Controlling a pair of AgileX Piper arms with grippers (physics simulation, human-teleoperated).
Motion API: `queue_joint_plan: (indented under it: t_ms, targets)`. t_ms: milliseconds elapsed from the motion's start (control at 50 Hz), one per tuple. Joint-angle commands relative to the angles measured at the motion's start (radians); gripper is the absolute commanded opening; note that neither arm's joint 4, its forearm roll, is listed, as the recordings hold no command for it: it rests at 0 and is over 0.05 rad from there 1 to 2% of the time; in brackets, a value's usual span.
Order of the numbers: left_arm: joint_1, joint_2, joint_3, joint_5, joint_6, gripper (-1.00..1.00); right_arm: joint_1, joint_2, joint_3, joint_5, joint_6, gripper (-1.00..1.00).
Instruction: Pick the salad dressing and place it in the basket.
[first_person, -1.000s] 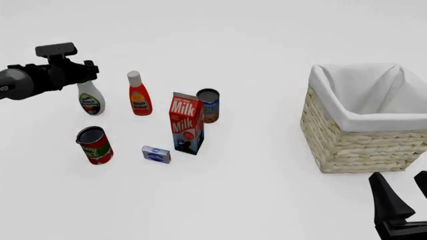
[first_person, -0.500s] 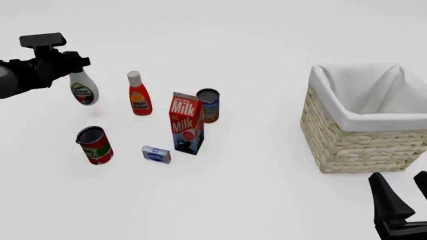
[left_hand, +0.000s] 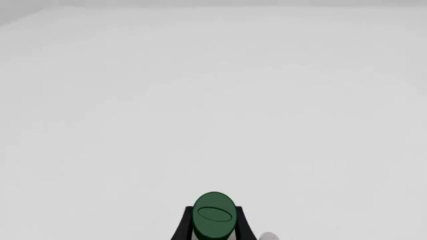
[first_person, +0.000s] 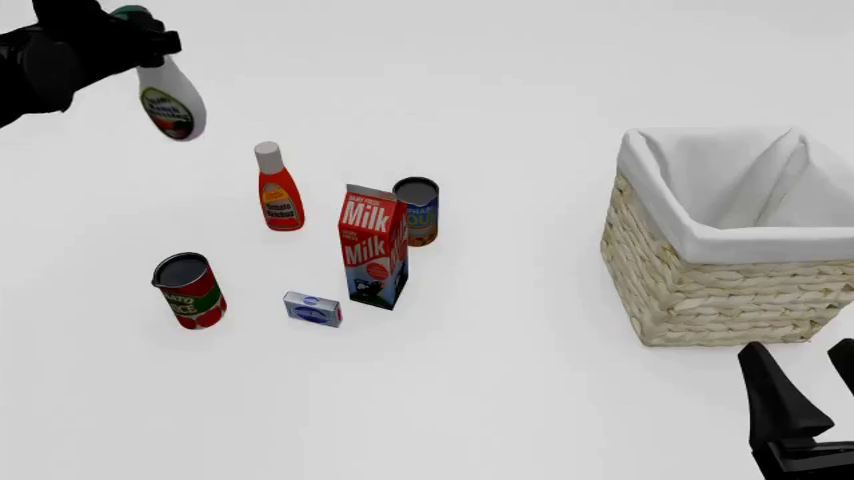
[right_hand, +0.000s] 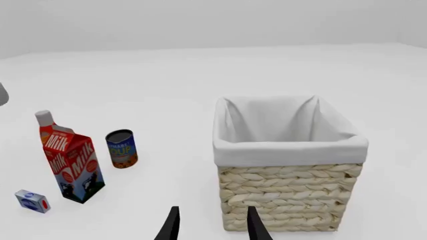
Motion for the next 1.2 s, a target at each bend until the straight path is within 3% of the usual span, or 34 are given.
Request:
queue_joint_plan:
  t_ms: [20,280,400,820,920,1080,1200]
  targets:
    - [-0.142,-0.136,0.009,0.058,0.033,-1.00,0.011,0.000,-0.004,-0.008,0.006,1.00]
    - [-0.409,-0.229,0.081,0.065,0.067,-1.00,0.017,0.000,-0.004,-0.015,0.009,1.00]
    - [-0.513,-0.243,0.102,0.057,0.036,-1.00,0.019,0.000,-0.004,-0.020,0.010,1.00]
    - [-0.687,-0.188,0.136,0.035,0.023,-1.00,0.032,0.000,-0.023,-0.019,0.006,1.00]
    - [-0.719,-0.194,0.142,0.035,0.019,-1.00,0.099,0.000,-0.052,0.020,-0.068,1.00]
    - [-0.737,-0.189,0.154,0.028,0.019,-1.00,0.195,0.013,-0.191,0.174,-0.207,1.00]
    - [-0.745,-0.188,0.165,0.022,0.021,-1.00,0.287,0.220,-0.306,0.114,-0.295,1.00]
